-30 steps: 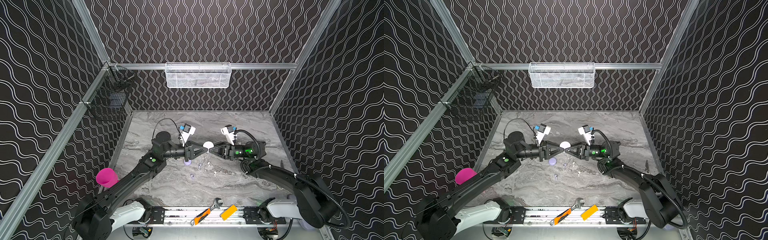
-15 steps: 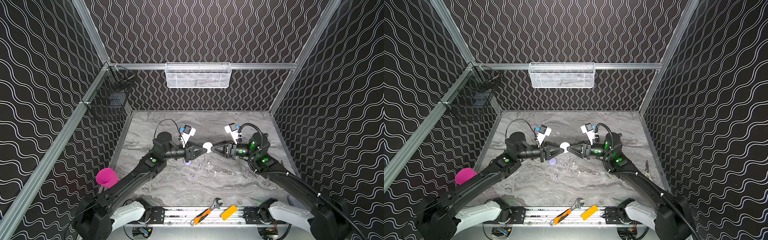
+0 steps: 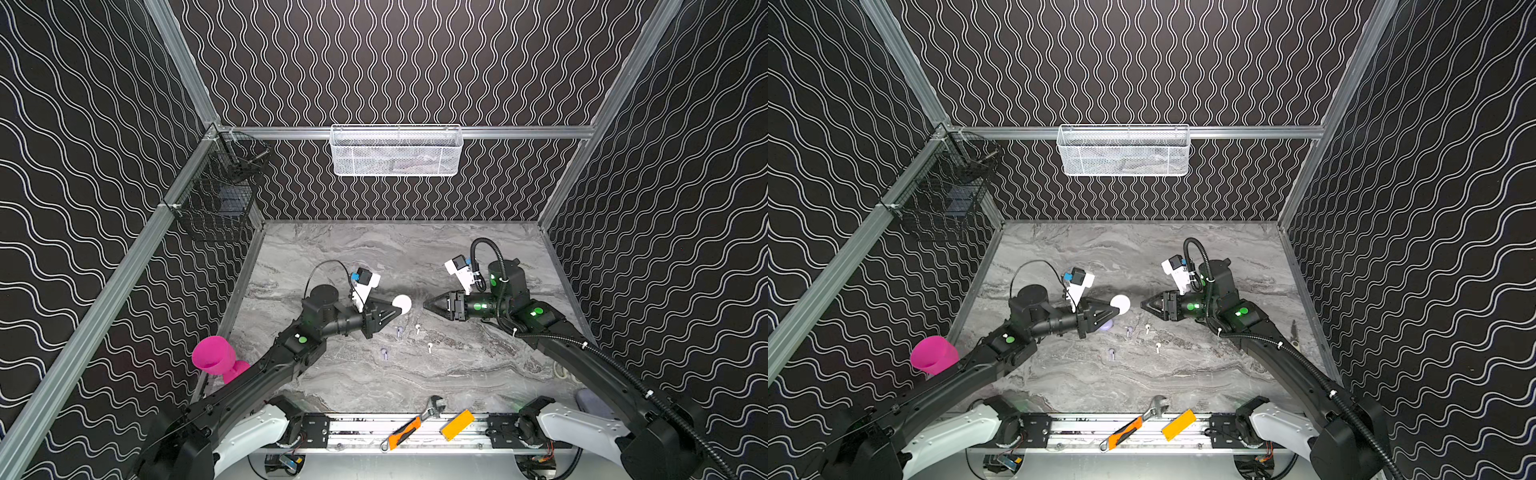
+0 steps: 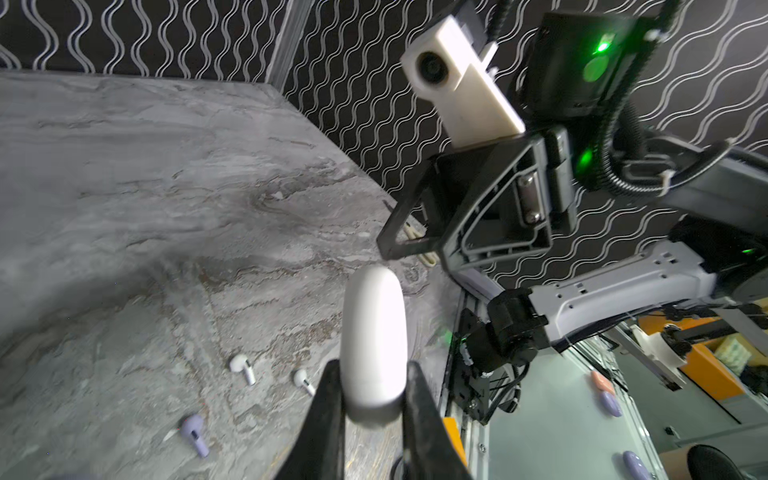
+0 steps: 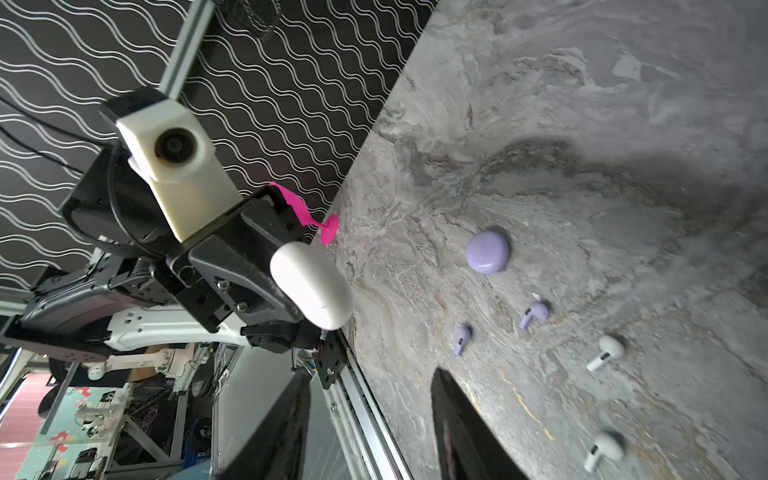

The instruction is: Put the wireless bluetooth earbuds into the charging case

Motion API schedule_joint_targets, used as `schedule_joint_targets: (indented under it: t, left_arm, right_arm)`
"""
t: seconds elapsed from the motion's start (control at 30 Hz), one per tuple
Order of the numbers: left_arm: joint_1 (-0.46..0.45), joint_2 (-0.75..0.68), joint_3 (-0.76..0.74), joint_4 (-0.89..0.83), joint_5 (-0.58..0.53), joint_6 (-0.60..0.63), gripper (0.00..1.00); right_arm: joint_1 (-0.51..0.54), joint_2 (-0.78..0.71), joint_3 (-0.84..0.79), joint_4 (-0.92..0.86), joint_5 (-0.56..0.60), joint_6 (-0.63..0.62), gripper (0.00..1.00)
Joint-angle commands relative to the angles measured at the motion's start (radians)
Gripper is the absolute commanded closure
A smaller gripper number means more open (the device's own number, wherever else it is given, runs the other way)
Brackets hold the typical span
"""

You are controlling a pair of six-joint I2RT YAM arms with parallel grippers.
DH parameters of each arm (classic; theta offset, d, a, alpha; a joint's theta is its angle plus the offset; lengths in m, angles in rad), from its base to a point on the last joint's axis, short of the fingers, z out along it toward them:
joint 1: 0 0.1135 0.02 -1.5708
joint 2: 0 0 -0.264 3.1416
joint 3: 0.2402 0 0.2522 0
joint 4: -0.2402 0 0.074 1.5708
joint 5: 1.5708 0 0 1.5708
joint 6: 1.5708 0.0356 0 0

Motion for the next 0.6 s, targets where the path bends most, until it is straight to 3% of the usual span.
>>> schedule_joint_targets:
  t: [0.0, 0.23, 0.57]
  left_arm:
    - [-0.009, -0.028, -0.078, 0.113, -0.105, 0.034, 0.9]
    - [-0.039, -0.08, -0.143, 0.077, -0.195, 0.11, 0.91]
    - [-0.068, -0.013, -0.19, 0.155, -0.205, 0.164, 0.92]
  right_arm:
    - [0.009, 0.013, 0.009, -0.096, 0.064, -0.031, 0.48]
    - [0.05, 0.054, 0.019, -0.115, 0.076, -0.027, 0.49]
    - [0.162, 0.14, 0.052, -0.12, 0.141, -0.038, 0.48]
